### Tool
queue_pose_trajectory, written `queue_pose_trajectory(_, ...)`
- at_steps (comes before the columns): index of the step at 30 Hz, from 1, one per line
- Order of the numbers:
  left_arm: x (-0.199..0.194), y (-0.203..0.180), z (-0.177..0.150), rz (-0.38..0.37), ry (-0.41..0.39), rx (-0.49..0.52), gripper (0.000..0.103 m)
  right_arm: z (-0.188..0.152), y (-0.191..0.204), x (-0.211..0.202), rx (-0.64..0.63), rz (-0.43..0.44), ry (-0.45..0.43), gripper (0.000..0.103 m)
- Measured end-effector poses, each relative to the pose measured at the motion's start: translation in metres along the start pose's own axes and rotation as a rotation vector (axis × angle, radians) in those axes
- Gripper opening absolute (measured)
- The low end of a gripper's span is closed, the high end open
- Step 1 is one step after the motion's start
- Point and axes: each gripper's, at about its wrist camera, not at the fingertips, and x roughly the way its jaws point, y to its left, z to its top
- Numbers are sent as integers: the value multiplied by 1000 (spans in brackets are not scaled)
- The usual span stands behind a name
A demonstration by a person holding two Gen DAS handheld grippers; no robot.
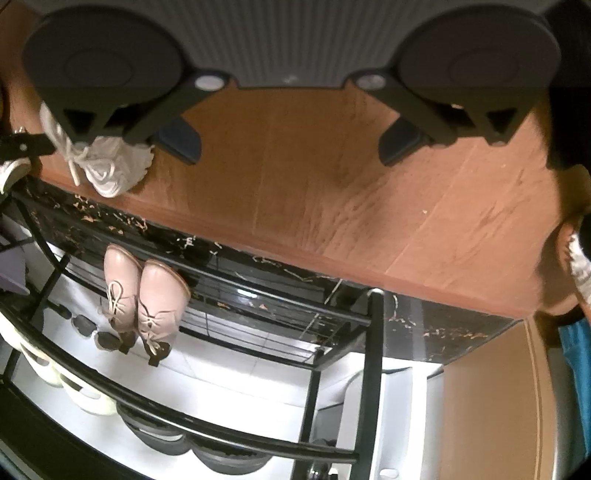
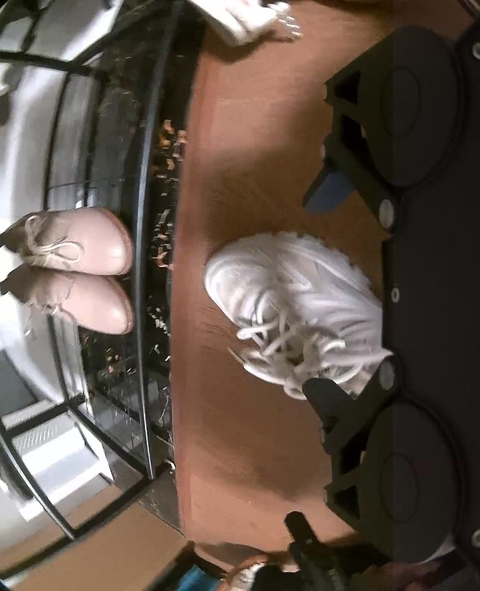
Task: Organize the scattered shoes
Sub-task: 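Lift the white sneaker with the right tool and turn it toe-first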
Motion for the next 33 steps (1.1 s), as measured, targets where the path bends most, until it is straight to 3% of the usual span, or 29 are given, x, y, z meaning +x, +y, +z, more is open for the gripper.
queue_pose_trajectory(4,-1,1,-1,0,2,-3,102,-3,18,16,1,-17,1,101)
queue_pose_trajectory(6,-1,3,-1,1,3,-9,102,-4,19,18,96,-28,5,100)
queue_pose_trajectory(8,-2,5,0,0,-1,-19,102,-5,19,20,192,-39,9,90)
queue_pose_trajectory(9,-2,5,0,-1,-3,-23,102,-6,20,22,239,-44,11,72)
queue_pose_trajectory(10,-3,5,0,-2,-4,-27,102,-6,20,23,287,-50,12,66)
queue_pose_trajectory(14,-3,5,1,-11,-6,-29,102,-9,20,26,454,-69,17,60)
queue_pose_trajectory(19,-6,4,0,-12,-17,-15,102,-10,14,19,401,-70,-1,55)
queue_pose_trajectory(23,-6,5,1,-11,-18,-16,102,-11,9,13,359,-71,-16,55)
queue_pose_trajectory(25,-7,5,1,-10,-18,-15,102,-12,6,10,338,-71,-23,69)
queue_pose_trajectory(27,-8,6,1,-10,-20,-19,102,-12,4,7,317,-71,-31,70)
queue_pose_trajectory(30,-7,6,1,-14,-18,-29,102,-13,0,3,286,-72,-42,90)
queue_pose_trajectory(33,-6,6,2,-18,-15,-32,102,-12,-3,-3,223,-72,-53,90)
